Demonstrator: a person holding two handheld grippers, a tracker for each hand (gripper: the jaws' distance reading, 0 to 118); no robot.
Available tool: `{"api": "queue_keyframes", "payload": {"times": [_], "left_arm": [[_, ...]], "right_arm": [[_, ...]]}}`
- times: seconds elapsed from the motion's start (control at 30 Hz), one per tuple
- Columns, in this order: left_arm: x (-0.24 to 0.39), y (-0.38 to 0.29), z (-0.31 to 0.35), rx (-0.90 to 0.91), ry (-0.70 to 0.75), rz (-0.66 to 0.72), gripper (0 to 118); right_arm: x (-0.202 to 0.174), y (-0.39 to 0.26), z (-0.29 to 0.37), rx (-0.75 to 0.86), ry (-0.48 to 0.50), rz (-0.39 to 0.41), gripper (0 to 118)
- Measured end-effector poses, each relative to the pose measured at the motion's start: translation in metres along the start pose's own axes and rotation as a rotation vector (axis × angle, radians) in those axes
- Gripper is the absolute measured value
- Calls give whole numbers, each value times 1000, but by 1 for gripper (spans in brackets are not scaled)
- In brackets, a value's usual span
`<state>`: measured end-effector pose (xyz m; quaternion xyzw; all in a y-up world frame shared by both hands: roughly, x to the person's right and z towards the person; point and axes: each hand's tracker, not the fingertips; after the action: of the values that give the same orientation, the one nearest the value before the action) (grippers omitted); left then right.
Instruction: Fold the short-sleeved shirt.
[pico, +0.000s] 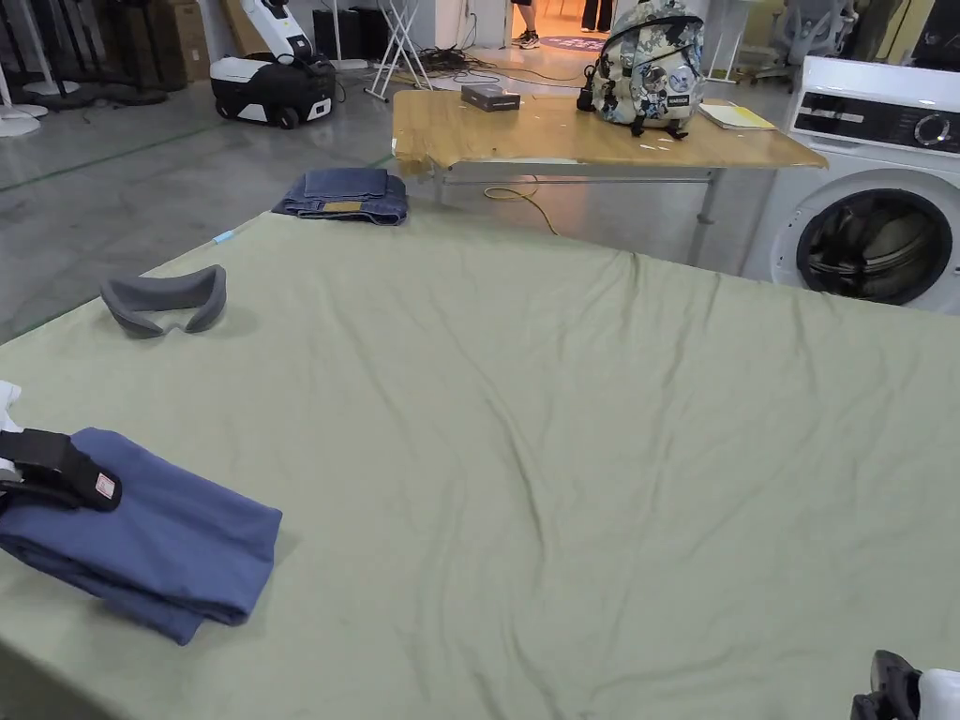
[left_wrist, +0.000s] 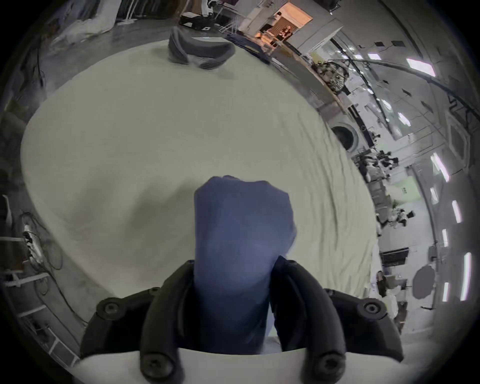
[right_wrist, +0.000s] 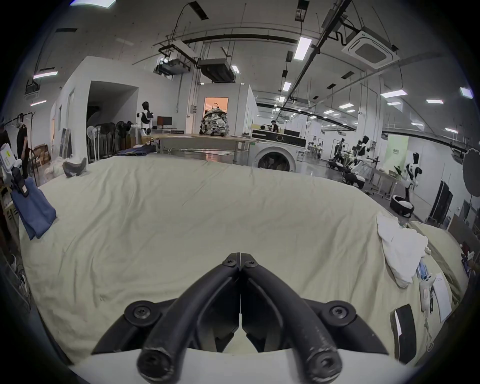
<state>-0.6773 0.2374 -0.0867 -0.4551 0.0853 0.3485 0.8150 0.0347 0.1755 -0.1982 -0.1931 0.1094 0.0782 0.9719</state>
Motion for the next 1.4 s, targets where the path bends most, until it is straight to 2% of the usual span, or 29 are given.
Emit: {"api": "queue_keyframes", "payload": {"times": [0.07, 0.17, 0.3, 0.37, 0.4, 0.57, 0.6, 0.7, 0.77, 0.8, 0.93, 1.13, 1.23, 1.33, 1.4], "left_arm": [[7, 2, 7, 48, 113, -47, 45], [-6, 20, 18, 101, 178, -48, 57], [19, 10, 37, 215, 358, -119, 57], [5, 23, 37, 277, 326, -126, 57], [12, 20, 33, 204, 269, -121, 57], [27, 4, -1, 137, 202, -234, 56], [32, -3, -11, 141, 182, -248, 49], [52, -26, -38, 203, 185, -328, 8], [63, -42, -63, 238, 180, -351, 5], [70, -47, -70, 244, 165, -368, 0], [118, -75, -86, 287, 65, -432, 0], [200, -118, -108, 392, 27, -568, 0], [239, -140, -122, 442, -34, -583, 0], [281, -163, -127, 520, -18, -626, 0], [298, -173, -129, 594, 11, -608, 0]], "right_arm": [[-2, 2, -2, 4, 7, 9, 0], [-2, 4, -2, 15, 12, 0, 0], [-2, 4, -2, 20, 23, 1, 0], [-2, 3, -2, 21, 27, 3, 0], [-2, 3, -2, 18, 26, 5, 0], [0, 1, -3, 22, 26, -14, 0], [2, 1, -3, 23, 24, -18, 0], [7, 1, -2, 25, 14, -24, 0], [12, 1, -2, 23, 7, -32, 0], [14, 1, -2, 23, 3, -33, 0], [22, 3, 0, 29, -18, -43, 0], [33, 11, 2, 47, -47, -72, 0], [38, 17, 2, 59, -63, -95, 0], [44, 23, 3, 80, -76, -118, 0], [46, 28, 5, 94, -88, -135, 0]]}}
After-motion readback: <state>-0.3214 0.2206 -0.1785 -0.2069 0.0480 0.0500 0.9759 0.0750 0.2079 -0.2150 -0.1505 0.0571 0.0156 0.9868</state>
